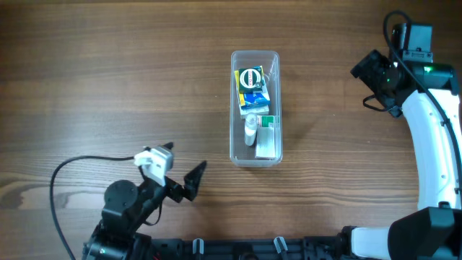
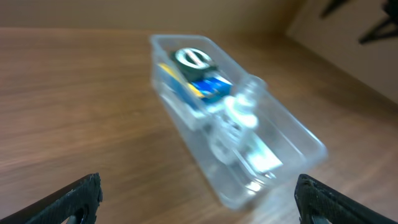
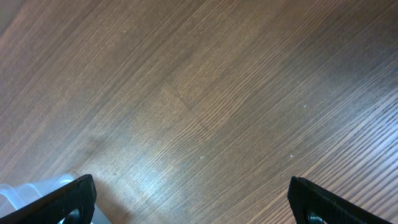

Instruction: Pack container

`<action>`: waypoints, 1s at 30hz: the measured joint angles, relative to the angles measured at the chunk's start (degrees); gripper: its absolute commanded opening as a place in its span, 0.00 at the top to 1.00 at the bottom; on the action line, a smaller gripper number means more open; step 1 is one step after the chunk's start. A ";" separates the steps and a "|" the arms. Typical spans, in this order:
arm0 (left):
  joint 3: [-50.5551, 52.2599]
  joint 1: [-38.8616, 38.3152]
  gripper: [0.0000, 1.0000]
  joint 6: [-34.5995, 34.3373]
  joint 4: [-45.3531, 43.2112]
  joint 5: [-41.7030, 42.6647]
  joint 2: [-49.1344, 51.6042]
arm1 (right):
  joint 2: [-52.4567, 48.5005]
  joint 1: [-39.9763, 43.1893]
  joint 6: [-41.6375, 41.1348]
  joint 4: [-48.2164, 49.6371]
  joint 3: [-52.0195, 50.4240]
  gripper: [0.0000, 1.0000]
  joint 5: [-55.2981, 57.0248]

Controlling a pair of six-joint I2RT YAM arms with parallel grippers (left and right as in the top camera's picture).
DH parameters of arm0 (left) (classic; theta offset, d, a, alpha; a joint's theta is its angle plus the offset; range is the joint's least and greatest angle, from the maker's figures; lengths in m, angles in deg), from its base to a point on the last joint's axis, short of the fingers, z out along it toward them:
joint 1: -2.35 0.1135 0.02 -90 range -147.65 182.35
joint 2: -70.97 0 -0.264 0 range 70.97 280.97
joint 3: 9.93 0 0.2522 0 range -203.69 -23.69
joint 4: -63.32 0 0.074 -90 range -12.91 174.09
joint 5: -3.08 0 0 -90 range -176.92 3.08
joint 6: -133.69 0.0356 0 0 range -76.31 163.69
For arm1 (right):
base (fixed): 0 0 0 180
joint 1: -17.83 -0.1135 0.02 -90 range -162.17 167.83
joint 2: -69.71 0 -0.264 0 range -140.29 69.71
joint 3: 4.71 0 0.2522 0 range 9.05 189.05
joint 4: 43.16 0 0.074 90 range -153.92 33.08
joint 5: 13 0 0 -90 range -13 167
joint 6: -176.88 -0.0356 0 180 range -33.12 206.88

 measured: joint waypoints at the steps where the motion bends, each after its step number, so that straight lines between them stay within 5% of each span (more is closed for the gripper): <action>1: 0.83 1.92 0.00 -0.02 -0.09 0.13 -1.33 | 0.00 0.00 -0.02 0.00 0.00 0.00 -0.02; 11: 9.84 9.60 0.00 0.00 -9.81 0.66 -9.44 | 0.00 0.00 0.00 0.00 0.00 0.00 -0.02; 30: 10.25 15.28 0.00 0.00 -10.54 -0.96 -13.07 | 0.00 0.00 -0.02 -0.02 0.00 0.00 -0.02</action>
